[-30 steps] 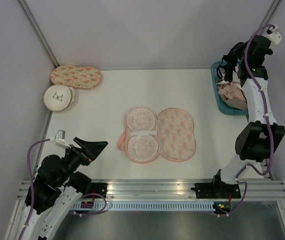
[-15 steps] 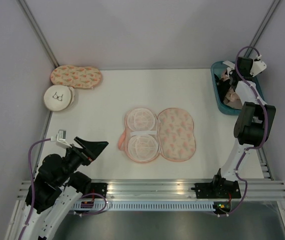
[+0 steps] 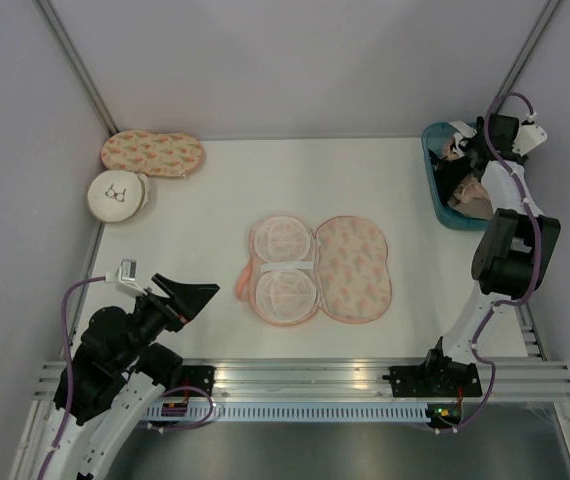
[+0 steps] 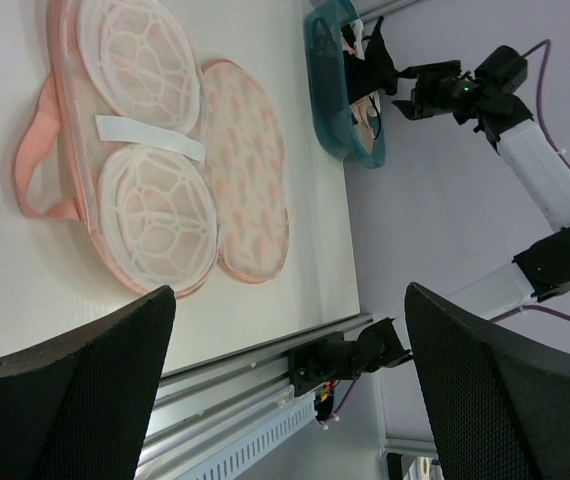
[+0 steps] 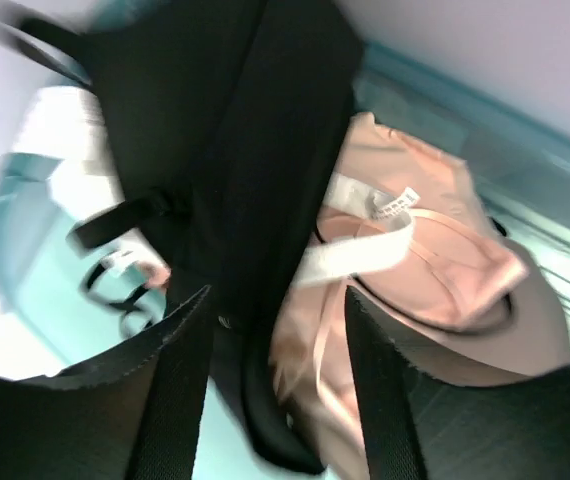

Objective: Unzip the laundry bag and remove the bra

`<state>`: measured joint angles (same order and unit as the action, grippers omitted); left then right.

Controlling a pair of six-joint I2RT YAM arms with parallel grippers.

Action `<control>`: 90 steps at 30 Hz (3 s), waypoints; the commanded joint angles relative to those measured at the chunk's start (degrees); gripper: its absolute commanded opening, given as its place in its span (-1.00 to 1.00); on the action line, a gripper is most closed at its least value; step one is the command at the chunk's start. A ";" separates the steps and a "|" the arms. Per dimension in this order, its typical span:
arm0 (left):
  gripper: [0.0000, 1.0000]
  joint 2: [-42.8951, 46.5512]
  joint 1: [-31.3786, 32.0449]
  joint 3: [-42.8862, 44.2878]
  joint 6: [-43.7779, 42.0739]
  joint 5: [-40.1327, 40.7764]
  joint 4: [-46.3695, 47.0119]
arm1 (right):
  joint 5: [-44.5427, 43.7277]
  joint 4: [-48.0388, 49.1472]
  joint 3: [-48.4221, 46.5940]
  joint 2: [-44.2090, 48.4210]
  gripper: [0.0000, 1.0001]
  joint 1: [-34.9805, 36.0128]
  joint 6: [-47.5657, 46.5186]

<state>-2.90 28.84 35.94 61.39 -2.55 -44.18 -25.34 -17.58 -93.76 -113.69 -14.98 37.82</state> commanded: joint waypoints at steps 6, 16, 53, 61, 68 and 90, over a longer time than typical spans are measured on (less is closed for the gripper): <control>0.98 2.28 -0.10 -2.10 -0.30 -1.93 1.99 | 5.11 -6.93 0.93 21.65 0.25 2.14 -0.21; 0.99 4.92 -0.10 -4.83 -3.02 -10.79 10.94 | 21.28 -4.31 32.64 44.49 0.27 17.24 -2.41; 0.99 5.97 -0.10 -9.23 -2.76 -13.80 15.71 | 3.55 -13.18 67.83 52.79 -0.95 49.43 17.81; 0.99 6.15 -0.10 -7.29 -3.99 -12.57 13.08 | -1.37 -14.50 66.16 51.28 -0.99 52.33 19.39; 0.99 6.24 -0.10 -2.81 -6.01 -8.89 9.03 | -12.51 -19.40 54.68 53.40 -0.99 60.31 16.15; 0.99 7.11 -0.10 24.00 -8.56 18.81 -20.15 | -25.37 -21.61 12.89 9.10 -0.96 92.24 -15.52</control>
<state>-0.38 28.84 58.54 54.26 12.73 -60.05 -47.62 -37.01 -78.24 -106.08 79.46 18.24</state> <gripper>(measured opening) 0.993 0.009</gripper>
